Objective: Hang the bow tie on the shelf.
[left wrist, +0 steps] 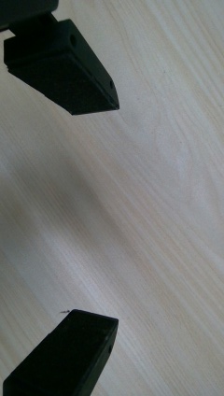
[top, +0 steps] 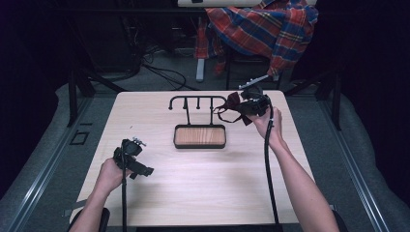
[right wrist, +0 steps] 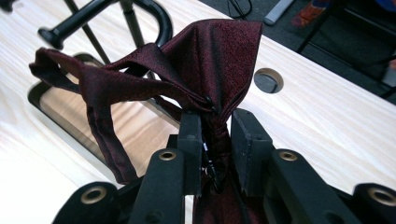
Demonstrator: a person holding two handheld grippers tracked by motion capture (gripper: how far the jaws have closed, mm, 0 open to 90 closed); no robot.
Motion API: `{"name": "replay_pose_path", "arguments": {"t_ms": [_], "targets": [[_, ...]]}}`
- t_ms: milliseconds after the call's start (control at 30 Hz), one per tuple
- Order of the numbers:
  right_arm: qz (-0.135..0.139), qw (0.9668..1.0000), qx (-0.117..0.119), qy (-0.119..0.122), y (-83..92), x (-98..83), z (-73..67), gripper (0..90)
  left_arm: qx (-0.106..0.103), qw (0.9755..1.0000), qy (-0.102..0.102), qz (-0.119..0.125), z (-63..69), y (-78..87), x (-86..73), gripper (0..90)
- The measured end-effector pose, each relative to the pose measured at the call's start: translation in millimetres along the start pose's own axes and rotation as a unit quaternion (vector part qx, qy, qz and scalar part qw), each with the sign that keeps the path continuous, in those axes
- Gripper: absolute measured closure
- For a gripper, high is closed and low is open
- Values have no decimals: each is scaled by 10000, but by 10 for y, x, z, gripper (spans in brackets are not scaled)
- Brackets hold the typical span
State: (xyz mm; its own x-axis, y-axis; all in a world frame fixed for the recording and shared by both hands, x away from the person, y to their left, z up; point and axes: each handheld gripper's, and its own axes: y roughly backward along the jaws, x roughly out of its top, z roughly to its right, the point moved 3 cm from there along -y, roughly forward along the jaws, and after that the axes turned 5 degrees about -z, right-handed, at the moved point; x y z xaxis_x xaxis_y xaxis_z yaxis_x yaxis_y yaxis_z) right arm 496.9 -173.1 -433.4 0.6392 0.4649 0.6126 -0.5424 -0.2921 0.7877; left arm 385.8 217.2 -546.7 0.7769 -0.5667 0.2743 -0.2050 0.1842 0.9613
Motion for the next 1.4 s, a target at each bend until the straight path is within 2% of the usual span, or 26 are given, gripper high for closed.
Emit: {"name": "replay_pose_path", "arguments": {"t_ms": [67, 167, 267, 300, 400, 667, 933, 1233, 1400], "targets": [[73, 9996, 148, -226, -34, 0, 44, 747, 2, 10000, -2, 0, 1, 2, 0, 0], [77, 9992, 201, -336, -54, -7, 65, 747, 8, 10000, -3, -2, 0, 4, -2, 0], [58, 9973, 365, -640, -132, -47, 124, 746, 9, 10000, -4, 0, 1, 5, -3, 0], [58, 9973, 365, -640, -132, -47, 124, 746, 7, 10000, -5, 2, 2, 4, -2, 0], [54, 9954, 465, -836, -207, -77, 163, 745, 8, 10000, -12, 0, 2, 3, -1, 0], [-72, 9935, 555, -988, -337, -102, 163, 740, 7, 10000, -16, -4, 5, 4, 0, 0], [-337, 9917, 674, -1043, -522, -203, 124, 730, 5, 10000, -15, -2, 4, 4, 0, 1], [-456, 9892, 881, -1075, -615, -267, 61, 714, -2, 10000, -19, -4, 6, 3, 1, 0], [-506, 9879, 978, -1090, -645, -283, 25, 661, -7, 10000, -17, -26, 4, 0, -2, 1]]}}
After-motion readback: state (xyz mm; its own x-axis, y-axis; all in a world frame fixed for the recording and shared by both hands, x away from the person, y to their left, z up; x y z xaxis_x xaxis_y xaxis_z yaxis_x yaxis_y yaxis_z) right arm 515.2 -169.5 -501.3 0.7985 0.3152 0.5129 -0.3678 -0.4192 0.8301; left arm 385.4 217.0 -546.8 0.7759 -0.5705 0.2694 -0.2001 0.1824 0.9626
